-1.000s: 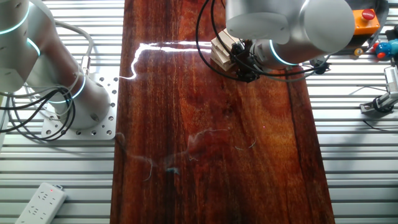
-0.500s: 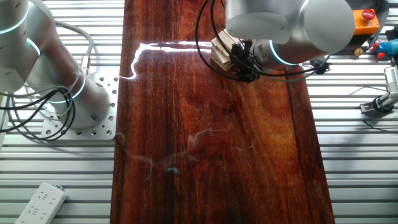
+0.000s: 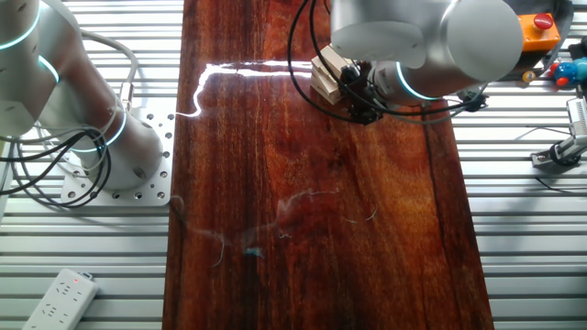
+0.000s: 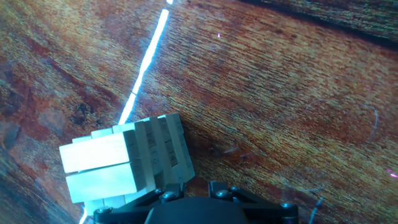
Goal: Play Jenga
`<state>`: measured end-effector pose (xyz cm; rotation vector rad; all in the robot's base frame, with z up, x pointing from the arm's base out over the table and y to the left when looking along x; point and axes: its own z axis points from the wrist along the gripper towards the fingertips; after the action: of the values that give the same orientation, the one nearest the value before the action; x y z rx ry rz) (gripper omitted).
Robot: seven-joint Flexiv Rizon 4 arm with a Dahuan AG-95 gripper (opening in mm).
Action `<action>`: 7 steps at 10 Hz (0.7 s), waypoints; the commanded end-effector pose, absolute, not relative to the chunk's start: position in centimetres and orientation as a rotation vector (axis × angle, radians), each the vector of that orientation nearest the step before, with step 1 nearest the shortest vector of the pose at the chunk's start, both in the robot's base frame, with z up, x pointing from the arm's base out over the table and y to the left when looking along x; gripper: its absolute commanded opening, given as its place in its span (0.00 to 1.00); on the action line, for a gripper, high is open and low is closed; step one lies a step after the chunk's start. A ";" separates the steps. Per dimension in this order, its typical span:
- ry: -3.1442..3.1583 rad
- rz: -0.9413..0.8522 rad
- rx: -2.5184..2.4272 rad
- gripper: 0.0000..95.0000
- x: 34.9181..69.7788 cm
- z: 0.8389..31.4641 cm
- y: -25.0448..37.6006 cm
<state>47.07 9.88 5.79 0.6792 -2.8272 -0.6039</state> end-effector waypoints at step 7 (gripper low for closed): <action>-2.818 -0.685 0.604 0.20 47.8 6.0 10.1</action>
<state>47.69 10.00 6.03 0.6085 -2.8185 -0.6796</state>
